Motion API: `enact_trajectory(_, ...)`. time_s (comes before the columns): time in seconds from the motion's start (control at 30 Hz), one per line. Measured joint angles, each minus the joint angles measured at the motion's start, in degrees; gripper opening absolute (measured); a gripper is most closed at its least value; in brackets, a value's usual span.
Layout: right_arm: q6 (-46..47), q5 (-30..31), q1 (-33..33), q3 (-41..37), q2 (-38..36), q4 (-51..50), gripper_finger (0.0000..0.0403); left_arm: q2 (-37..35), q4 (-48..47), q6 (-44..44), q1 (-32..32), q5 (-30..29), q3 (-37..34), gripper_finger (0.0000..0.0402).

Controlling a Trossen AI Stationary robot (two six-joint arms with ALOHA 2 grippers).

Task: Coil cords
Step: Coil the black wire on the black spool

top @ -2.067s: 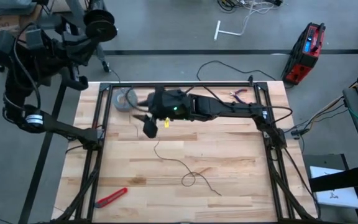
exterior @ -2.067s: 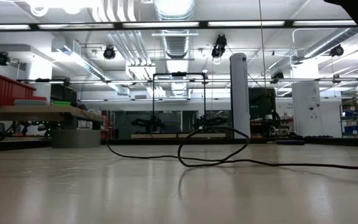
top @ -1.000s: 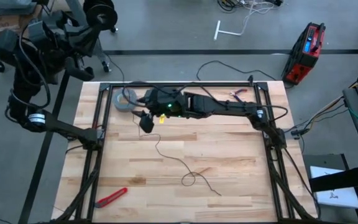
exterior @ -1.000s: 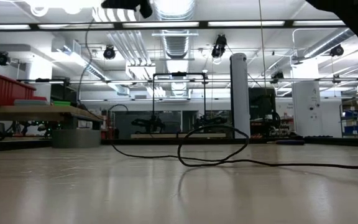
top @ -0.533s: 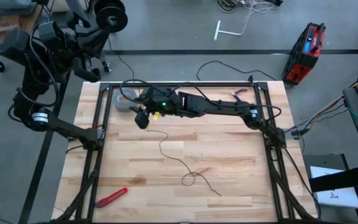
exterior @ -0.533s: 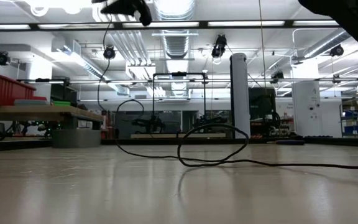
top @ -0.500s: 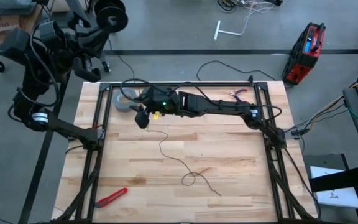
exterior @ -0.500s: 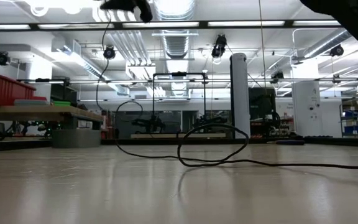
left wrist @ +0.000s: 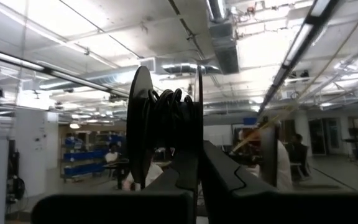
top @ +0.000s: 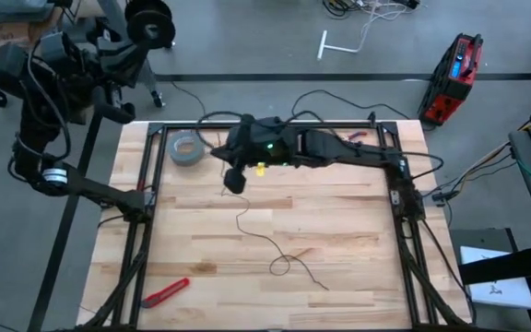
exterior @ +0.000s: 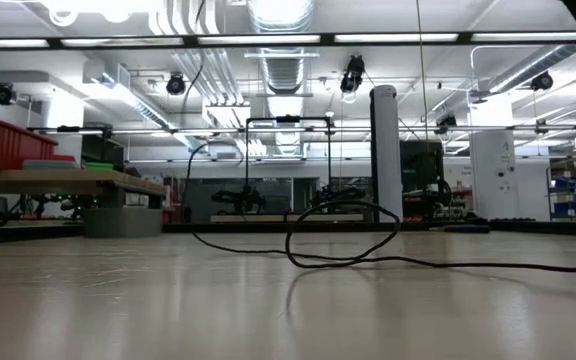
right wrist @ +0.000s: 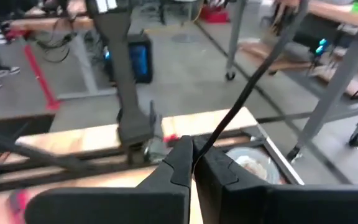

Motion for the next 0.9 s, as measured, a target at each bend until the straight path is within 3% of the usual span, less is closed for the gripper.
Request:
enact_trajectory(0.2, 11.07, -14.26, -2.09, 0.03, -7.38, -11.52, 0.0001, -0.69, -6.49, -2.2, 0.02, 13.33, 0.0, 0.0)
enact_trajectory(0.27, 12.39, -15.89, -2.62, 0.03, -9.7, -16.79, 0.0001, -0.48, -8.79, -3.14, 0.04, 15.9, 0.0, 0.0)
enact_trajectory(0.33, 12.35, -16.16, -2.35, 0.03, -11.57, -20.12, 0.0001, -0.07, -11.29, -4.57, 0.07, 14.81, 0.0, 0.0)
enact_trajectory(0.5, 12.55, -16.6, -0.15, 0.03, -15.8, -25.45, 0.0, 1.72, -22.52, -13.17, 1.69, 2.31, -0.07, 0.0)
enact_trajectory(0.6, 11.84, -14.95, 1.78, 0.03, -16.83, -27.03, 0.0, 3.35, -28.28, -19.19, 3.1, 1.85, -0.07, 0.0)
enact_trajectory(0.77, 10.85, -15.22, 3.72, -0.01, -17.48, -29.33, 0.0, 7.22, -34.63, -28.24, 6.79, 15.31, -0.09, 0.0)
enact_trajectory(0.9, 9.82, -17.07, 4.65, -0.01, -18.3, -30.58, 0.0, 10.91, -34.81, -30.98, 10.73, 35.85, -0.5, 0.0)
